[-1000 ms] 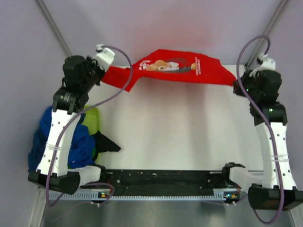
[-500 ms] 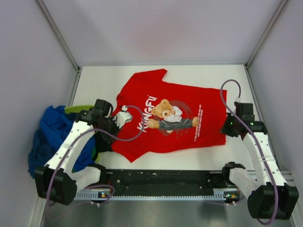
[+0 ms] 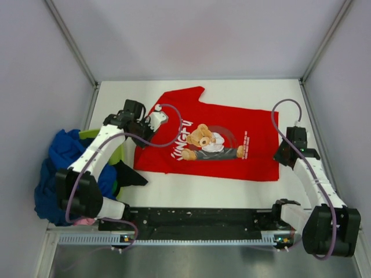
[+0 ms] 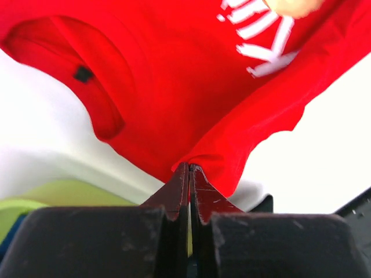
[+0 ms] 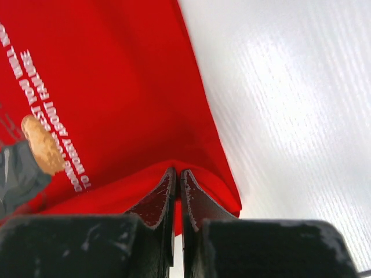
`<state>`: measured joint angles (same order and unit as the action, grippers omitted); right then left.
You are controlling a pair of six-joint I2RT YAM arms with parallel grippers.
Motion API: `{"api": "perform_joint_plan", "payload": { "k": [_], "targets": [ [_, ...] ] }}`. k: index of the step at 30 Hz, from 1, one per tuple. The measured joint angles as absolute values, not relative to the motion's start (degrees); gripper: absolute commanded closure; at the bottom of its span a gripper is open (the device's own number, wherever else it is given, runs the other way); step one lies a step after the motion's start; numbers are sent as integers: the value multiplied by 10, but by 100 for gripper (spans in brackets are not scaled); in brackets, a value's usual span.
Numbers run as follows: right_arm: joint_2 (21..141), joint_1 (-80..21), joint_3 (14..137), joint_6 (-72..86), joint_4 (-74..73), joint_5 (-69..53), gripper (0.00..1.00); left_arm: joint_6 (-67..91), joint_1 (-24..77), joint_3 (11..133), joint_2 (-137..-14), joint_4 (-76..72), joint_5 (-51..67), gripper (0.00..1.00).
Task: Fold and stack the t-shirts
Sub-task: Fold the flattened tshirt in 1/3 of the way
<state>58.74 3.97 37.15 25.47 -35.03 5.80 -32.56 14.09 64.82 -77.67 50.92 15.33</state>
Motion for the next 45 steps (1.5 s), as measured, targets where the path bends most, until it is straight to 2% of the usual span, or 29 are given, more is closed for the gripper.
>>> {"api": "perform_joint_plan", "payload": {
  "k": [10, 24, 35, 45],
  "targets": [
    [662, 54, 368, 276, -251, 103, 100, -277, 141, 766, -926, 447, 119, 100],
    [668, 67, 349, 288, -233, 127, 100, -288, 186, 817, -945, 400, 86, 100],
    [672, 67, 349, 287, -223, 131, 100, -288, 189, 848, -1035, 386, 24, 100],
    [697, 68, 349, 286, -218, 135, 100, -298, 206, 872, -1065, 345, -17, 100]
  ]
}}
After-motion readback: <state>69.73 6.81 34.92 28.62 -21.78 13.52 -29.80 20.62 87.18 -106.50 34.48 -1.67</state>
